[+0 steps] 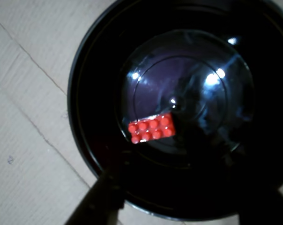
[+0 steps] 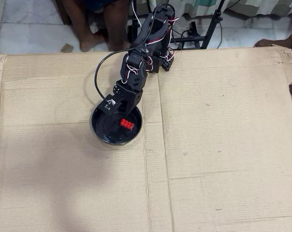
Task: Grasp a lego block and put it in the bin.
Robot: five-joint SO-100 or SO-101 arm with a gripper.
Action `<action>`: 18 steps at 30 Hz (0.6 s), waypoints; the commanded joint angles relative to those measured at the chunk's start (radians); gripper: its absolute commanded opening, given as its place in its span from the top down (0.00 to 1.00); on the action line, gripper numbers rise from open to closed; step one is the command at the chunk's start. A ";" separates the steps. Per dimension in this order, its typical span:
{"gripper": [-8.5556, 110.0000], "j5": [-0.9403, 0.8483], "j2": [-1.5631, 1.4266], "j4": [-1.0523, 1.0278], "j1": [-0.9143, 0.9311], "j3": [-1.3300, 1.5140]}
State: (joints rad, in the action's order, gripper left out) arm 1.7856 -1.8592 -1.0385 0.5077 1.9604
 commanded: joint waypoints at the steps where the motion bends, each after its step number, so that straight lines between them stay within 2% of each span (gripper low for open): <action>1: 0.74 -0.003 -0.043 0.011 -0.029 -0.006; 18: 0.74 0.009 -0.048 0.011 -0.325 -0.009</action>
State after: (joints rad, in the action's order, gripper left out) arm 1.7856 -1.8592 -1.0385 0.2209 1.9604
